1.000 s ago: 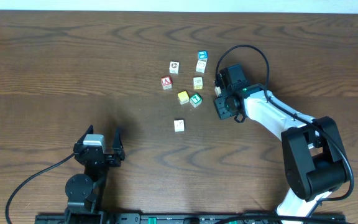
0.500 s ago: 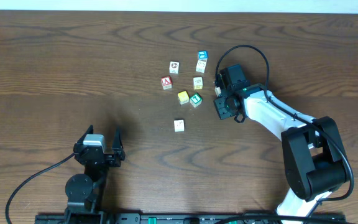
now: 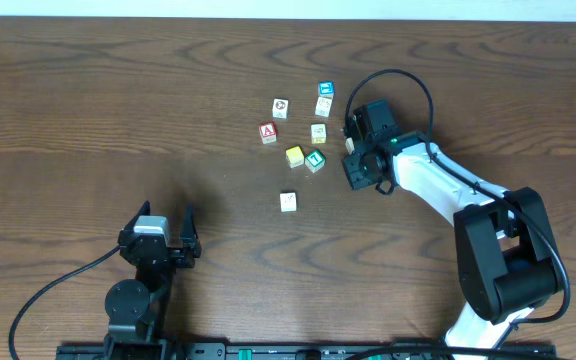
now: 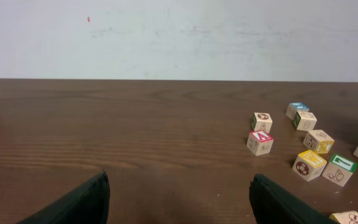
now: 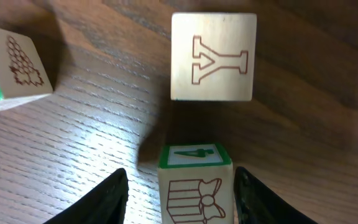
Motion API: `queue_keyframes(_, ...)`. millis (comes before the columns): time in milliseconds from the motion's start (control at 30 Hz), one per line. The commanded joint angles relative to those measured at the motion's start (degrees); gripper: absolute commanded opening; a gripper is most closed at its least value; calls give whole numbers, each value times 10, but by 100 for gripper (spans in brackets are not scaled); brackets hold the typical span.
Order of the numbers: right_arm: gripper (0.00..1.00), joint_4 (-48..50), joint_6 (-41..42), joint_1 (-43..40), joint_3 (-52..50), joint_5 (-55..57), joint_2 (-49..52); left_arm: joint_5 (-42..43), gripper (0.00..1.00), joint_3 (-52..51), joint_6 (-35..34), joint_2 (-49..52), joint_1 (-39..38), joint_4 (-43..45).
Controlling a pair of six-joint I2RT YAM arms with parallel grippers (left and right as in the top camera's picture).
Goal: Lift 5 blocks
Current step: 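Lower the right gripper and close it on the green '4' block, then lift the green '4' block and carry it toward the near right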
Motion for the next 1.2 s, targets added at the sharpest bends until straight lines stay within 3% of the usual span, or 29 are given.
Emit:
queue_keyframes(0, 52, -3, -5, 2, 14, -6, 5, 10, 73, -7, -3, -3, 3, -23)
queue_keyframes(333, 38, -6, -5, 2, 14, -4, 5, 10, 73, -7, -3, -3, 3, -23)
queue_keyframes(600, 34, -4, -5, 2, 15, 6, 5, 10, 73, -7, -3, -3, 3, -23)
queue_keyframes(800, 23, -15, -4, 2, 31, 7, 3, 10, 73, -7, -3, -3, 3, -23)
queue_keyframes(1167, 19, -108, 1, 2, 68, 11, -60, 10, 73, -7, -3, -3, 3, -23)
